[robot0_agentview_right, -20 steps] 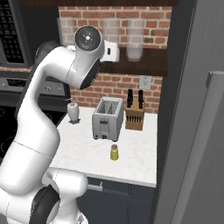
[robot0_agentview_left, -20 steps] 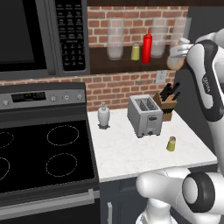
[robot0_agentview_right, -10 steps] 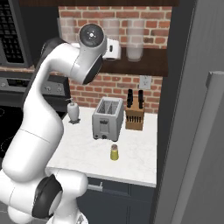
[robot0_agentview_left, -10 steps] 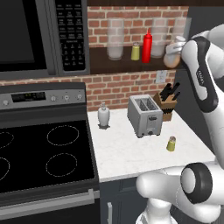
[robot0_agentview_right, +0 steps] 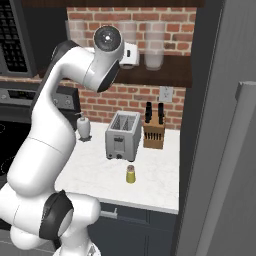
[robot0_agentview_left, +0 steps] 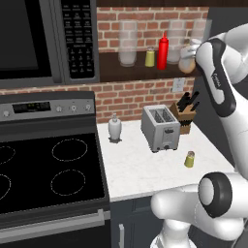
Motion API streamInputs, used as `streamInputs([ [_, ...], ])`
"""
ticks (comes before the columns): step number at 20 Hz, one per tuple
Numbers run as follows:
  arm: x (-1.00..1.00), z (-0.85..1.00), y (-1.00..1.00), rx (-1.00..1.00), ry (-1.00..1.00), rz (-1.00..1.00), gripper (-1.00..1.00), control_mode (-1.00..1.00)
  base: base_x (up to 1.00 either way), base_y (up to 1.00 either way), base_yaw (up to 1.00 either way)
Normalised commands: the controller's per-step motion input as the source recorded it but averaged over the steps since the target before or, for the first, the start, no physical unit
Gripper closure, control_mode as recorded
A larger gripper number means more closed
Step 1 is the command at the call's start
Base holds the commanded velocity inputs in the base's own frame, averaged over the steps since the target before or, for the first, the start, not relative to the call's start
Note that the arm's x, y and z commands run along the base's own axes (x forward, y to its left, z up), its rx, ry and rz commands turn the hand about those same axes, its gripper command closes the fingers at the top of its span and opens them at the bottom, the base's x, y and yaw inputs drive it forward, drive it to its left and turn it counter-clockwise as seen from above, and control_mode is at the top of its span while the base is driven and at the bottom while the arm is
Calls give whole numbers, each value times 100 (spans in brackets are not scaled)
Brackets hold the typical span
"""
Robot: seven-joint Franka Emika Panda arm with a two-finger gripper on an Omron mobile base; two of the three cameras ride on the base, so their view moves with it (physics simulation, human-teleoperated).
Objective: Put the shaker and condiment bottle from the counter next to their counterparts in the cabinet.
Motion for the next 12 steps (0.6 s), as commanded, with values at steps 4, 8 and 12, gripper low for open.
streamInputs([
  [4,25,0,0,0,0,0,100,-100,0,0,0],
  [8,19,0,0,0,-1,0,100,-100,0,0,0],
  [12,12,-1,0,0,0,0,100,-100,0,0,0],
])
